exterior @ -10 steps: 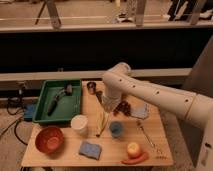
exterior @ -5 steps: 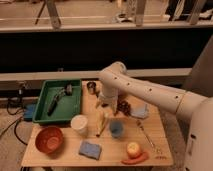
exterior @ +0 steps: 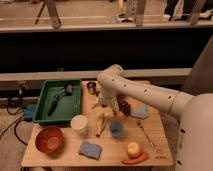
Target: Place banana in plastic cup
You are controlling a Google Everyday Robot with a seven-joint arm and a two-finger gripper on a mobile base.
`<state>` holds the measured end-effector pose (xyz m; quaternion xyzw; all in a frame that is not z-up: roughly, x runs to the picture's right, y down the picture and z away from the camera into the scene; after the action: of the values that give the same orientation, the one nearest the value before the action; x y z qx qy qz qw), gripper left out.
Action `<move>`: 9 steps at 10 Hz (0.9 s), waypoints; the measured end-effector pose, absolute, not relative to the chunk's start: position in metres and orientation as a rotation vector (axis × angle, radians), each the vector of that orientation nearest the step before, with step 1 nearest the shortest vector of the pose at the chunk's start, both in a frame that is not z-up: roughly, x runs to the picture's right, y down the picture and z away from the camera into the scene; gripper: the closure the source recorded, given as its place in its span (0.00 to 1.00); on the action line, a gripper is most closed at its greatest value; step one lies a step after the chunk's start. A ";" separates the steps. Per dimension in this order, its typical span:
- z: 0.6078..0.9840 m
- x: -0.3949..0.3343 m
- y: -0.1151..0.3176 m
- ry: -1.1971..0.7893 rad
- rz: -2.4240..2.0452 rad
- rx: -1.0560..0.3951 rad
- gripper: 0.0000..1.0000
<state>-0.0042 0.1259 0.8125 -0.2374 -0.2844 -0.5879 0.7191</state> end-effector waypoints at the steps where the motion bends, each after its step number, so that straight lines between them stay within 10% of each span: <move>1: 0.817 -0.005 0.130 -0.630 -1.308 -0.530 0.20; 9: 0.846 -0.010 0.165 -0.610 -1.356 -0.542 0.20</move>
<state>-0.0102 0.1654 0.8459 -0.2434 -0.2743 -0.6094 0.7030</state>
